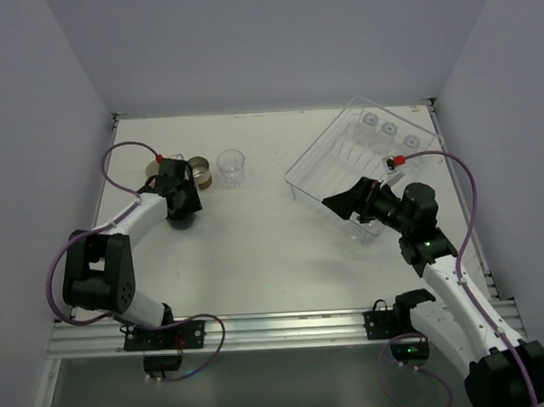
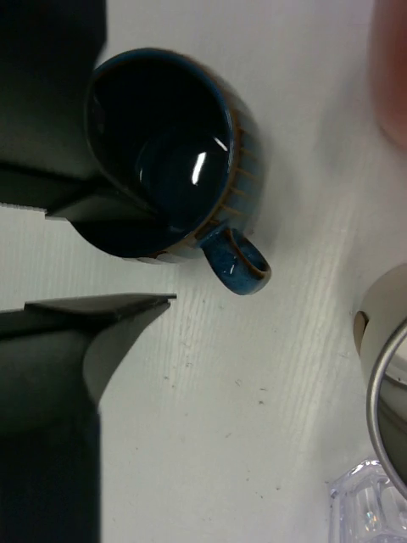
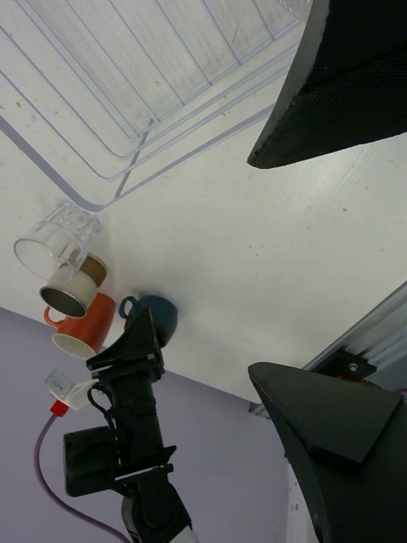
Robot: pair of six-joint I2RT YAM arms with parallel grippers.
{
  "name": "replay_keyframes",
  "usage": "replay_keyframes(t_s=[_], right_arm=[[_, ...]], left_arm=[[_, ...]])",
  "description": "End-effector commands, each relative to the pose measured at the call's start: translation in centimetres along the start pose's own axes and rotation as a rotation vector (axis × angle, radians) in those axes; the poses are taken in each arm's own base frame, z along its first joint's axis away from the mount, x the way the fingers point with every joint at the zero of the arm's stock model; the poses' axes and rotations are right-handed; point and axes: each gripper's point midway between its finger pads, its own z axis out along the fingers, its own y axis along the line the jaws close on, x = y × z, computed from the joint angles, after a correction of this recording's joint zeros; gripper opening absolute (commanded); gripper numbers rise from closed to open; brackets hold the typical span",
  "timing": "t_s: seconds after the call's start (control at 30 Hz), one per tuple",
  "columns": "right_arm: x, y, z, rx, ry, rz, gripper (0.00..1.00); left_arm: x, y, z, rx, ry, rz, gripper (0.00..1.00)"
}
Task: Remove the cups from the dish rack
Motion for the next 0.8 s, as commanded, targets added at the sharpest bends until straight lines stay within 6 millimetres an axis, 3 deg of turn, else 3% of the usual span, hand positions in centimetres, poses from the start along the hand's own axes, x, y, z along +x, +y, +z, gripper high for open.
replay_keyframes(t_s=[0.0, 0.03, 0.23, 0.33, 0.43, 0.53, 0.63, 0.77], right_arm=[[-0.4, -0.7, 0.0, 0.041, -0.022, -0.046, 0.99], [-0.6, -1.2, 0.0, 0.068, -0.030, -0.045, 0.99], [-1.2, -3.0, -0.6, 0.186, -0.055, -0.076, 0.99], [-2.0, -4.0, -1.2, 0.269, -0.078, -0.099, 0.99], [-2.9, -5.3, -1.9, 0.370, -0.102, -0.123, 0.99], [-3.7, -6.6, -2.7, 0.472, -0.119, -0.137, 0.99], [-4.6, -7.9, -3.2, 0.564, -0.139, -0.144, 0.99], [-6.3, -8.8, -3.0, 0.656, -0.138, -0.153, 0.99]], left_arm=[[-3.0, -0.6, -0.5, 0.013, -0.088, -0.013, 0.54], [-3.1, -0.5, -0.8, 0.013, -0.096, -0.014, 0.66], [-4.7, -0.6, -2.7, 0.018, -0.163, -0.011, 0.90], [-6.5, -1.5, -5.0, 0.065, -0.228, -0.014, 0.99], [-9.1, -3.0, -8.7, 0.150, -0.325, -0.007, 1.00], [-11.8, -5.5, -13.9, 0.303, -0.452, 0.017, 1.00], [-12.3, -8.2, -17.6, 0.473, -0.518, 0.071, 1.00], [-10.6, -10.7, -20.2, 0.642, -0.523, 0.167, 1.00]])
